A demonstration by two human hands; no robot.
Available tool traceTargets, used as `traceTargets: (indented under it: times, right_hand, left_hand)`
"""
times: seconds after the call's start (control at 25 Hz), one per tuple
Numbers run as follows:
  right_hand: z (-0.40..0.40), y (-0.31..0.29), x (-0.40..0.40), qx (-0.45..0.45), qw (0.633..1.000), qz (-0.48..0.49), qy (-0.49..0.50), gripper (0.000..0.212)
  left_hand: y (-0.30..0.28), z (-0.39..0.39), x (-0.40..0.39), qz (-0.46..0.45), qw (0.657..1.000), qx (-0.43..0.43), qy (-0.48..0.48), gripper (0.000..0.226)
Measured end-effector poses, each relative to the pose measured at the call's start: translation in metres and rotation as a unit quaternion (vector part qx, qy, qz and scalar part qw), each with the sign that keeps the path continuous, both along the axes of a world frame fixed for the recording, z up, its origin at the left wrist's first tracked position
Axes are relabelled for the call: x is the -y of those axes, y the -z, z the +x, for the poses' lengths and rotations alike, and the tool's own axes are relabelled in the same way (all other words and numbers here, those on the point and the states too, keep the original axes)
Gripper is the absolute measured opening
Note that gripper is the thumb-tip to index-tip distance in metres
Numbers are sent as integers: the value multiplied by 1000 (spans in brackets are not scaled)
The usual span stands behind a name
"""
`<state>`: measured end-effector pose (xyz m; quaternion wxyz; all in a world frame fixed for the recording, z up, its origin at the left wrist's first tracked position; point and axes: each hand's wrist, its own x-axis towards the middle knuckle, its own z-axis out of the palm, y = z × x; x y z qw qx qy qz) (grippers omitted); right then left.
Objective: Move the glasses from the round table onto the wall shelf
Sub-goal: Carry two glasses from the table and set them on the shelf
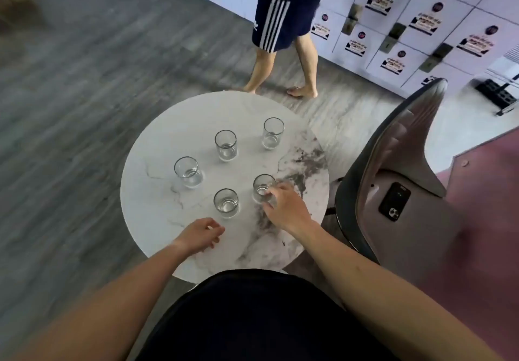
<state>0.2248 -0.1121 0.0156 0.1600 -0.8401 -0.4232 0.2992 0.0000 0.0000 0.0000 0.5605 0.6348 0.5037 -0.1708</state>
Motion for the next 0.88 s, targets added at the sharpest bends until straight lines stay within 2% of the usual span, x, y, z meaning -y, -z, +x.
traceTargets:
  times: [0.12, 0.24, 0.32, 0.36, 0.44, 0.56, 0.88]
  right_hand:
    - [7, 5, -5, 7, 1000, -11, -13, 35]
    - [11, 11, -8, 0, 999, -19, -30, 31]
    - [14, 12, -11, 1, 999, -16, -42, 29]
    - [15, 13, -11, 1, 999, -15, -46, 27]
    - [16, 15, -13, 4, 999, -14, -50, 26]
    - [19, 17, -14, 2, 998, -12, -59, 25]
    - [28, 19, -11, 5, 995, 26, -94, 24]
  left_hand:
    - [-2, 0, -1, 101, 994, -2, -46, 24]
    - [-8, -2, 5, 228, 970, 44, -70, 61]
    - [-9, -2, 6, 289, 952, 94, -38, 73]
    - [-9, -1, 7, 312, 944, 105, -5, 70]
    - [-9, 4, 9, 338, 934, 102, 54, 51]
    - [-4, 14, 12, 356, 930, 73, 61, 26]
    - [10, 31, 16, 384, 922, 38, 28, 16]
